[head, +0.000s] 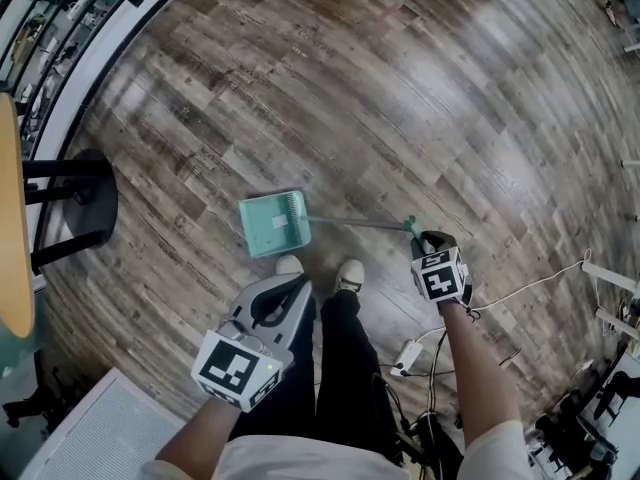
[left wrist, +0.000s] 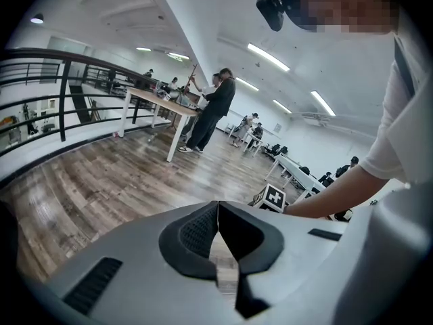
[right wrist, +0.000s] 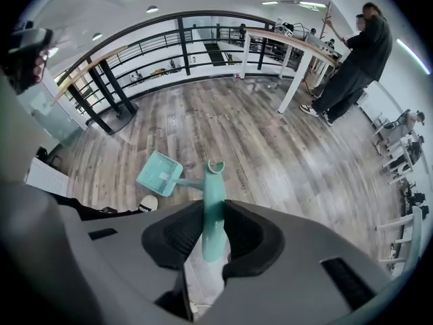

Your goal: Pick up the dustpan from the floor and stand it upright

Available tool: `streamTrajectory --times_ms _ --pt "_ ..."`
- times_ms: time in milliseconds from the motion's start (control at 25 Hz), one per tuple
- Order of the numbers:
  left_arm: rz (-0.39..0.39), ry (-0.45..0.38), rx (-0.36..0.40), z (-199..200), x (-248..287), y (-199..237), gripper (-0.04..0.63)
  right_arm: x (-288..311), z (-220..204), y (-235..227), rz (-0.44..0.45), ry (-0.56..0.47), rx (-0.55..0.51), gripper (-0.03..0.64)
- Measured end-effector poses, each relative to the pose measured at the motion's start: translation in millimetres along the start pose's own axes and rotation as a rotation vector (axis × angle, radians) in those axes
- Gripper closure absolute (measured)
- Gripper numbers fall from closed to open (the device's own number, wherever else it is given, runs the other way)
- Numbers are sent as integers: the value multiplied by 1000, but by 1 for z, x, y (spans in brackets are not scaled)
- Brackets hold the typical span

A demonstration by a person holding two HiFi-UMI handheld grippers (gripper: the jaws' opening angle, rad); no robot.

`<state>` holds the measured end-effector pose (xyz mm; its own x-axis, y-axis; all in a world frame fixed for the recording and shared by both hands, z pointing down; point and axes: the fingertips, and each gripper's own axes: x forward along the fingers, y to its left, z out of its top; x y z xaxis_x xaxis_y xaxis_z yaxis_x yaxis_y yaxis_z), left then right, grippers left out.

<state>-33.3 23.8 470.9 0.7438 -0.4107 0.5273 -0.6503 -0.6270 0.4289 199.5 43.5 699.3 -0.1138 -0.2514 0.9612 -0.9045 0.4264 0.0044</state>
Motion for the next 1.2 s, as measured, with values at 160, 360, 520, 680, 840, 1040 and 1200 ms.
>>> streamTrajectory --times_ms 160,360,520,680,840,1040,1200 --pt "3 -1 -5 -4 -7 -4 571 -12 13 22 -6 -23 -34 509" --pt "18 -5 -12 -7 -17 3 571 -23 29 47 -1 -37 -61 506" --pt "60 -6 -46 -13 -29 18 571 -29 36 61 26 -59 -39 503" --pt "101 -10 -83 -22 -44 31 571 -35 39 75 53 -69 2 501" --pt "147 -20 -119 -28 -63 43 571 -40 45 90 72 -82 19 500" --pt "188 -31 -133 -28 -79 53 571 -45 55 99 97 -98 29 500" --pt "190 -25 -128 -29 -85 53 571 -48 61 108 119 -107 35 500"
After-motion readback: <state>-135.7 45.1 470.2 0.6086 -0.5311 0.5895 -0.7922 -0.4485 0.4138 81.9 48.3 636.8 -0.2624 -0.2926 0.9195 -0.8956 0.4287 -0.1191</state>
